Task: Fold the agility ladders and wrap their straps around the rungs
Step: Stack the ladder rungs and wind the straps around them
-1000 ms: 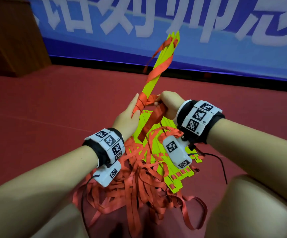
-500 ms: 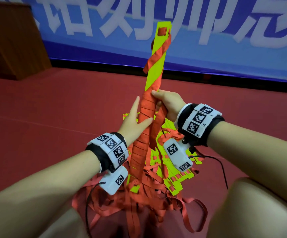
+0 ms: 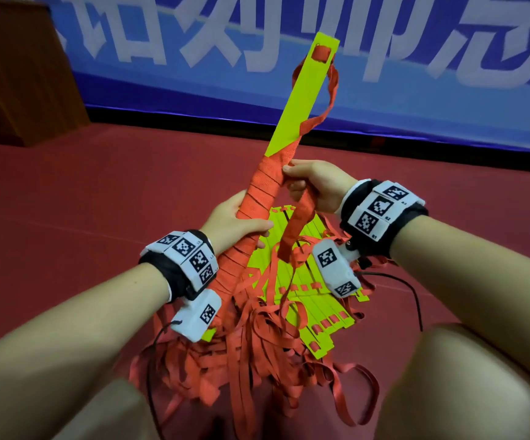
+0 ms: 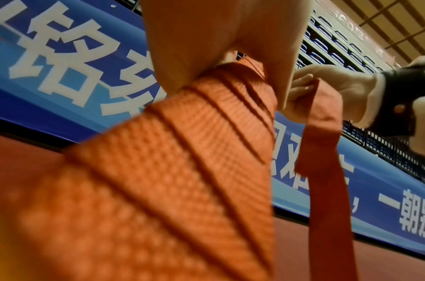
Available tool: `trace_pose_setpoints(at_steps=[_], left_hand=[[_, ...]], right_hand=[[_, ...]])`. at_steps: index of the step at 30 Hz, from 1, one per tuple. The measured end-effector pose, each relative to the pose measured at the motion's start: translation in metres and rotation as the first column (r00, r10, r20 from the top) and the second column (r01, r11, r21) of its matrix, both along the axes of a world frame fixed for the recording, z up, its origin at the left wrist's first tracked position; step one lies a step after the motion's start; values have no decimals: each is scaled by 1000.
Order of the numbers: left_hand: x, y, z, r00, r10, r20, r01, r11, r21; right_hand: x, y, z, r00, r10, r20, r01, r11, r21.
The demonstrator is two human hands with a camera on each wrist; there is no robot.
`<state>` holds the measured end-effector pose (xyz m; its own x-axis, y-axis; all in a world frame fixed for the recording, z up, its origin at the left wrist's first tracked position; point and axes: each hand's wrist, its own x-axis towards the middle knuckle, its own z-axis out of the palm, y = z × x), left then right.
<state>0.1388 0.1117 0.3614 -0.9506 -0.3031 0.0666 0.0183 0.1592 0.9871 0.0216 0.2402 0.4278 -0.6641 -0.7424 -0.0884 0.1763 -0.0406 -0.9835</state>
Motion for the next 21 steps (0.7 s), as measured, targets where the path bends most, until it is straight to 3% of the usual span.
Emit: trace_pose_setpoints(at_steps=[4,9,13,15,18,21], left_hand=[[1,1,-2,997,56,-56,-60,995,-80],[0,5,-5,984,137,-114,-161,960,-229],[-1,7,-1,962,247,-115,-269,794,-545],[-1,7,0,955,286,-75,-268,733,-625],[-1,15,-2,956,288,48,-209,789,-578],[-3,21,-9,955,276,109,-189,849,-493]], right_hand=[[2,-6,-3,998,-41,-47,42,999,23],[-1,-14,-10,971,-221,-96,225,974,39],[-2,-14,-16,901,-422,-100,429,901,70],[-5,-16,-18,879,-459,-126,473,872,124],[-8,-20,-19,892,-447,-61,449,866,219],[-8,-19,-17,905,-378,193,343,919,193]])
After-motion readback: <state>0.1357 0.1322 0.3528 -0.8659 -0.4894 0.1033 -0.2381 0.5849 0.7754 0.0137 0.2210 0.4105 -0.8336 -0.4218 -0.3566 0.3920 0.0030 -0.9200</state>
